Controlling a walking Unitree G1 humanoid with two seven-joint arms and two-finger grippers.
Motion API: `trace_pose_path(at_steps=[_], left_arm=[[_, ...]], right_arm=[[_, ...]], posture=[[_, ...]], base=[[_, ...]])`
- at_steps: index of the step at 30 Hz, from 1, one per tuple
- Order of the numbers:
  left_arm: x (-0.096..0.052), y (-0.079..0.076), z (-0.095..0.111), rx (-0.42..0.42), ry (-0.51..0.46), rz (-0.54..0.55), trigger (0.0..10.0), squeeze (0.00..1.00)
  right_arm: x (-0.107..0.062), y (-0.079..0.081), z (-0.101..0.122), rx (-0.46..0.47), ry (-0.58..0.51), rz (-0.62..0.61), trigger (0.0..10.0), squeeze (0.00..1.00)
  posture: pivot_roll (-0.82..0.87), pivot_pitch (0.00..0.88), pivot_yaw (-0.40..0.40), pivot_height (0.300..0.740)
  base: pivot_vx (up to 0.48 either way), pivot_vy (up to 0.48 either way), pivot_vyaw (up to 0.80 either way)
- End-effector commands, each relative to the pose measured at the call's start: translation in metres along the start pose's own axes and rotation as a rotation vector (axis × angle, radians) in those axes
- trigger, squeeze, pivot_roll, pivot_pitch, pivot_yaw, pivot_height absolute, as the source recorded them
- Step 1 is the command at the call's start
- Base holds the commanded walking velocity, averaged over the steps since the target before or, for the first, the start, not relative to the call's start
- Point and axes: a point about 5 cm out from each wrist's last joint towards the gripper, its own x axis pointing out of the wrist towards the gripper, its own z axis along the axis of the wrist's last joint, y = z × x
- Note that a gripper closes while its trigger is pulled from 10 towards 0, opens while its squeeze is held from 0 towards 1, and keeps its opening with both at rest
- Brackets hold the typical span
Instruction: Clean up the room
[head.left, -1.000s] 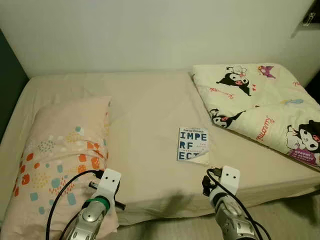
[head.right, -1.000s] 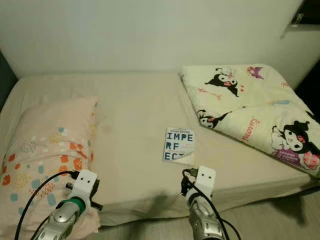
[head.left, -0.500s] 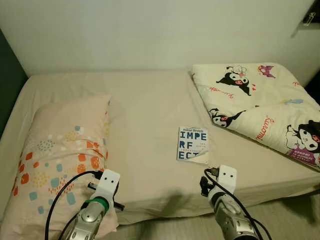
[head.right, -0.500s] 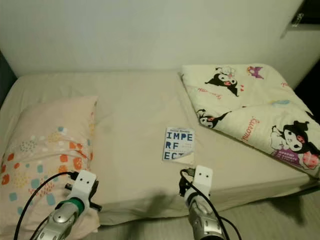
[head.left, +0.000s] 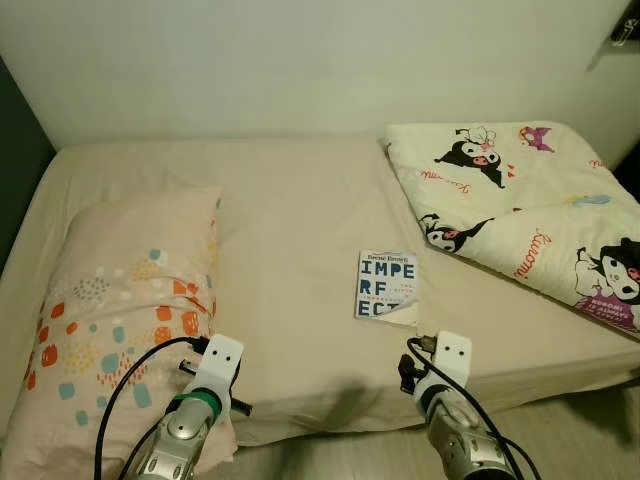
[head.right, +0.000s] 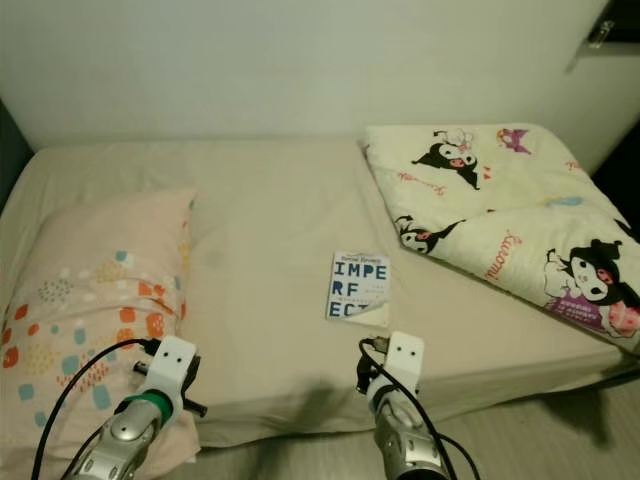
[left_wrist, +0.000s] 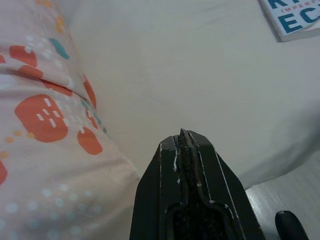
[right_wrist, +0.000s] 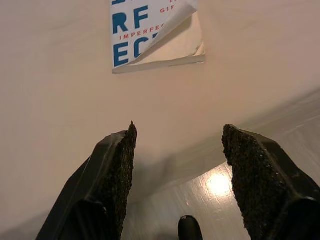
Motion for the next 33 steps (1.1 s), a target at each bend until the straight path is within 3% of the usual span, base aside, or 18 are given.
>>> trace_pose_path(at_steps=[1, 10, 13, 17, 20, 33], left_arm=[[-0.002, -0.001, -0.007, 0.003, 0.022, -0.002, 10.0, 0.00], [0.001, 0.005, 0.005, -0.022, -0.032, 0.010, 10.0, 0.00], [0.003, 0.002, 0.018, -0.023, -0.075, 0.007, 10.0, 0.00], [0.003, 0.002, 0.024, -0.031, -0.096, 0.001, 10.0, 0.00], [0.002, 0.003, 0.032, -0.033, -0.124, 0.025, 10.0, 0.00], [-0.002, 0.007, 0.041, -0.030, -0.139, 0.048, 10.0, 0.00]], right_arm=[[-0.001, -0.004, -0.007, 0.018, 0.018, -0.024, 10.0, 0.00], [-0.007, -0.017, 0.002, -0.037, -0.127, -0.110, 10.0, 0.00], [-0.007, -0.017, 0.001, 0.018, -0.115, -0.083, 10.0, 0.00], [-0.007, -0.013, 0.002, 0.023, -0.114, -0.054, 10.0, 0.00], [-0.006, -0.009, 0.003, -0.058, -0.115, -0.067, 10.0, 0.00], [-0.003, -0.007, 0.005, -0.056, -0.120, -0.049, 10.0, 0.00]], posture=[[0.11, 0.073, 0.021, 0.740], [0.10, 0.042, 0.048, 0.740], [0.11, 0.038, 0.046, 0.740], [0.11, 0.035, 0.040, 0.740], [0.11, 0.028, 0.032, 0.740], [0.12, 0.009, 0.025, 0.740]], base=[[0.000, 0.000, 0.00], [0.000, 0.000, 0.00], [0.000, 0.000, 0.00], [0.000, 0.000, 0.00], [0.000, 0.000, 0.00], [0.000, 0.000, 0.00]])
